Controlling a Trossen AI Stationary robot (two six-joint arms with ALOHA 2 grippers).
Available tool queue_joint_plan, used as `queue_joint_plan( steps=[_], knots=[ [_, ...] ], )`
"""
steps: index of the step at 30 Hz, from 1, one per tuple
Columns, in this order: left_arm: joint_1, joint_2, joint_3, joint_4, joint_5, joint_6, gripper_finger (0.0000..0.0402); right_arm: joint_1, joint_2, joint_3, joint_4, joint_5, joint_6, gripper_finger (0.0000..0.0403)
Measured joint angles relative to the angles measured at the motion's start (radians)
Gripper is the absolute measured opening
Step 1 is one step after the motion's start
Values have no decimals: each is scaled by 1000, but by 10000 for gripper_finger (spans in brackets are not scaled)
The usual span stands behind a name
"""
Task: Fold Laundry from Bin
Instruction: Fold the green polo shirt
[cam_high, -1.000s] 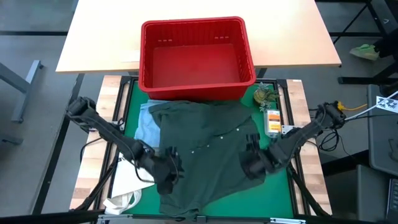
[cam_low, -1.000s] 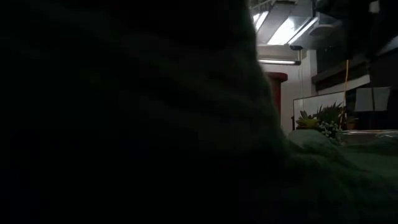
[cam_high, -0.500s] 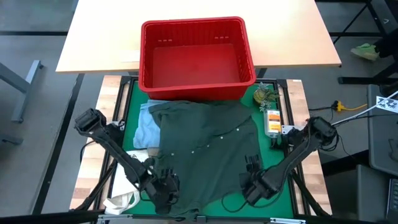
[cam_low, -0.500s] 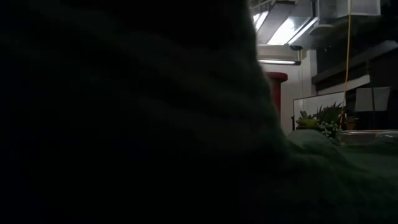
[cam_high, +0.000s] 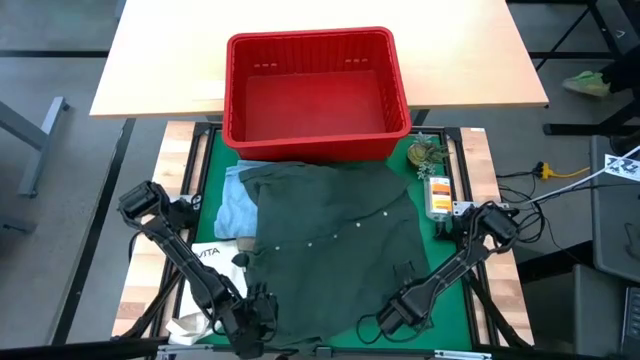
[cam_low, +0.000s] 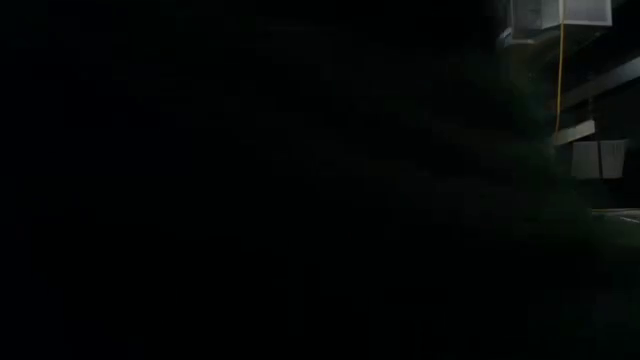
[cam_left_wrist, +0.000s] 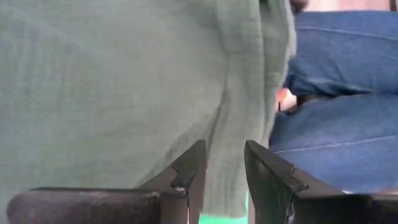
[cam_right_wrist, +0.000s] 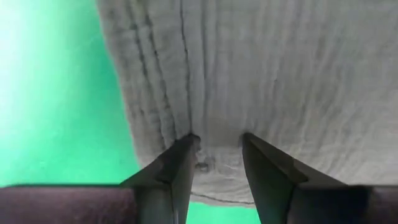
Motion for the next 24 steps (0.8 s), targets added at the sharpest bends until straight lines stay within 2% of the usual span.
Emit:
queue_joint_plan(
  steps=[8, 11, 18, 24],
  knots=[
    [7, 0, 0, -8, -6, 4, 105, 26, -3, -4, 18, -291, -13, 140],
    [8, 0, 0, -10, -7, 4, 105, 48, -3, -5, 41, -370, -14, 140],
    [6, 0, 0, -9, 26, 4, 105, 96, -3, -6, 207, -471, -15, 140],
    [-2, 0, 0, 31, 55, 3, 105, 103, -4, 5, 256, -476, -17, 140]
  ],
)
